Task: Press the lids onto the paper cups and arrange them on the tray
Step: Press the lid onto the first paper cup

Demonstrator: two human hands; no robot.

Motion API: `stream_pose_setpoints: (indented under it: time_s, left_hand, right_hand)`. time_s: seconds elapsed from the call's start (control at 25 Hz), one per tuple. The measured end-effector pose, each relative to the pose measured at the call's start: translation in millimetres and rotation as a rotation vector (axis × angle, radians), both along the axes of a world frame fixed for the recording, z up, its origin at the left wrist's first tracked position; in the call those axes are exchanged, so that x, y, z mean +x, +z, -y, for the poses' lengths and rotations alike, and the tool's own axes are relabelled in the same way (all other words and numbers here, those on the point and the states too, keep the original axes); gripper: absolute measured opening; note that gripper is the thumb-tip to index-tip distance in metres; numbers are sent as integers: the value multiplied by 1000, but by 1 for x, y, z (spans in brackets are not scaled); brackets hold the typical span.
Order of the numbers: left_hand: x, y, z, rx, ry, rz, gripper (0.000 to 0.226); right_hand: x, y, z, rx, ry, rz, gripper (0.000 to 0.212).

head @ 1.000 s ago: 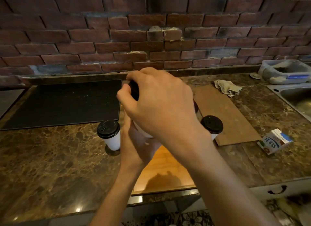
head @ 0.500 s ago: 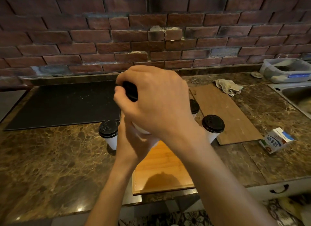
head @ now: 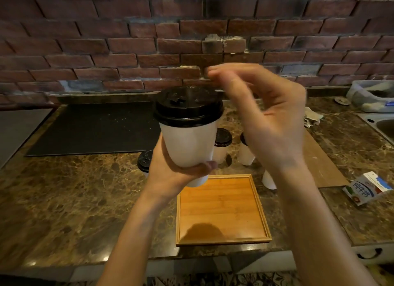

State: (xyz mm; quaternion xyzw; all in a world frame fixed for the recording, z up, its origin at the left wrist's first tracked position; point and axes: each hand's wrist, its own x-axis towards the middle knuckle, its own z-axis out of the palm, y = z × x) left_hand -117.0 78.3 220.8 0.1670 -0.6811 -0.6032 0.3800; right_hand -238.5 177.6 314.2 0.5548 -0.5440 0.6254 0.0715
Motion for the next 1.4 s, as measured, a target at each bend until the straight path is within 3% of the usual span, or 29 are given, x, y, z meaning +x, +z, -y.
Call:
stream_pose_setpoints:
  time_s: [0.12,0.2,0.36,0.44,0.6,0.72,0.92,1.08,1.4]
  left_hand:
    - [2,3,2,-48,-29,4,85]
    - [3,6,3,-33,-31,-9,87]
    - [1,6,3,-27,-30,-55,87]
    - [0,4,0,-12,1,-57,84]
    - [-4,4,-8,32,113,-116,67]
    - [-8,2,-11,69,162,-138,64]
    - [-17,7,-16,67,193,-115,80]
    - [-20,3,-12,-65,237,13,64]
    - [-18,-5,-3,-80,127,56,75]
  right_hand:
    - [-11,-16,-15,140,-157,241,20]
    - [-11,-30,-22,335,-126,342,31]
    - [15,-52,-28,720,85,300,87]
    - [32,-54,-24,702,133,274,94]
    - [47,-49,-12,550,133,297,66]
    - [48,-48,0,520,105,302,82]
    - [44,-44,19,504,-2,358,99]
    - [40,-46,23,421,-106,390,95]
    - [34,-51,22,387,-157,384,91]
